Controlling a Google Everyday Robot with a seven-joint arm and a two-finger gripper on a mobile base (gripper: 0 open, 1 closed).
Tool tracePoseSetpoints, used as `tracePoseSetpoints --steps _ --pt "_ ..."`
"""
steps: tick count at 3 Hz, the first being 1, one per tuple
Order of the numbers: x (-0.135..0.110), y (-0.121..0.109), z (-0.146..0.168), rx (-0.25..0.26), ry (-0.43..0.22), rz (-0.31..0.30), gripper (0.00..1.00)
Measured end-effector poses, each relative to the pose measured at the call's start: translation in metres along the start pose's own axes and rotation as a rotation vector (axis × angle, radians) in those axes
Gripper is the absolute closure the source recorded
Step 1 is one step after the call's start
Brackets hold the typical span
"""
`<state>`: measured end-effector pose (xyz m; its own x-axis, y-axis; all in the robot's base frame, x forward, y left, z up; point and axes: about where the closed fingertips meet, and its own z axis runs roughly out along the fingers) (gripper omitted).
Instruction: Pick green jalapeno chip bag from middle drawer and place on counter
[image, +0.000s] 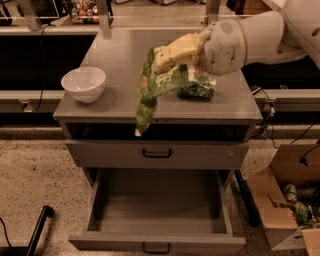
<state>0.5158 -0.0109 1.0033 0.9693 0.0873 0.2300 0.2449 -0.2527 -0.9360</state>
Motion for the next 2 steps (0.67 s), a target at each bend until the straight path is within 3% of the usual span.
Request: tracePoseSetpoints --steps 1,2 --pt "0.030 -0.017 0.025 0.015 -0.025 -0.015 1.00" --pt "0.065 -0.012 0.047 0.019 -0.008 0.031 1.00"
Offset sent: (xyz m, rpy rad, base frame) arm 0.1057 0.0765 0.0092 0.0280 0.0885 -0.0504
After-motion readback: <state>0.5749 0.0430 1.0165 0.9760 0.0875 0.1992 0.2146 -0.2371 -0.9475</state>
